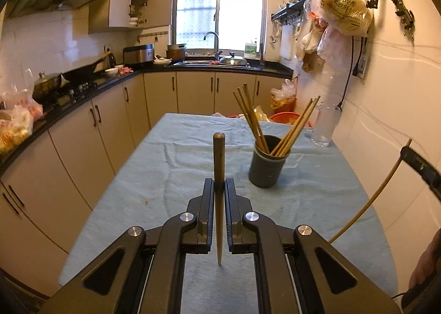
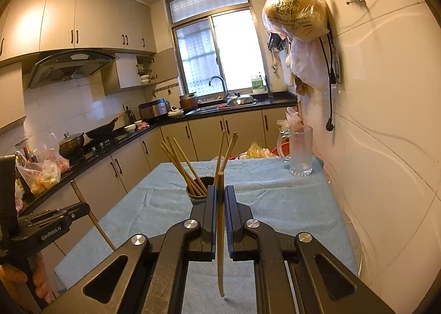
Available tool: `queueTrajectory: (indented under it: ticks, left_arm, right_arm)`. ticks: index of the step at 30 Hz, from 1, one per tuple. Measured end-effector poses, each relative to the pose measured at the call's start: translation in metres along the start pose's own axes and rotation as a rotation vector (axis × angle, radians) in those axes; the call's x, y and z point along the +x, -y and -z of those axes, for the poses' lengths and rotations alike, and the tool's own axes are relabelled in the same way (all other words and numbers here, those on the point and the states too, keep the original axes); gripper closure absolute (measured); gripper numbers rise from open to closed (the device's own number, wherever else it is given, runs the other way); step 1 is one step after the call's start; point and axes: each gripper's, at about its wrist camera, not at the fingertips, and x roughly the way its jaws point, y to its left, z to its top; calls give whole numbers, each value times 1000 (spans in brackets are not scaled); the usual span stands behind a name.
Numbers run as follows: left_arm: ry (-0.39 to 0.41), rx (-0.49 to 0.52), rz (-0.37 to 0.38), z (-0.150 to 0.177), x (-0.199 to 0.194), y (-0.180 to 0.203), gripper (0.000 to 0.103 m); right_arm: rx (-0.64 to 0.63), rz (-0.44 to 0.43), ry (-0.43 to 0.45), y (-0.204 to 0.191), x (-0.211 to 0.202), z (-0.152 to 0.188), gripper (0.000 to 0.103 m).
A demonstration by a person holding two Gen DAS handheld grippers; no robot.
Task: Organize utensils
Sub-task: 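Lift the left tool's chopstick upright over the holder while the right tool carries its chopstick there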
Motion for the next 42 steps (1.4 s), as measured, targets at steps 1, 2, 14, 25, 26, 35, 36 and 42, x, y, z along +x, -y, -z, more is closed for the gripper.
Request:
queueTrajectory:
  ticks: [1,2,14,25,26,35,36,42]
  left_arm:
    - [-1,7,-9,-1,1,1,96]
    - [-2,11,-14,-1,2,1,96]
    - [-37,27,-56,-10,25,2,96]
    - [-55,57,-50,-19,43,8,96]
    - [-58,58,-45,-19,44,8,96]
    - [-70,71,31,-38,52,8,96]
    - [-67,70,45,-42,52,8,96]
    - [-49,45,143,-82,55,9,96]
  right_arm:
    - [3,-5,0,-1,1,-1,97]
    - [5,-10,-1,0,3,-2,97]
    - [15,-51,-22,-1,26,-10,97]
    - [46,-67,-37,6,50,-18,97]
    - [46,-68,-37,6,51,-19,97]
    - [56,-82,-46,7,69,-31,97]
    - [57,-84,-45,7,71,-34,97]
    - [55,-101,9,5,82,-66,97]
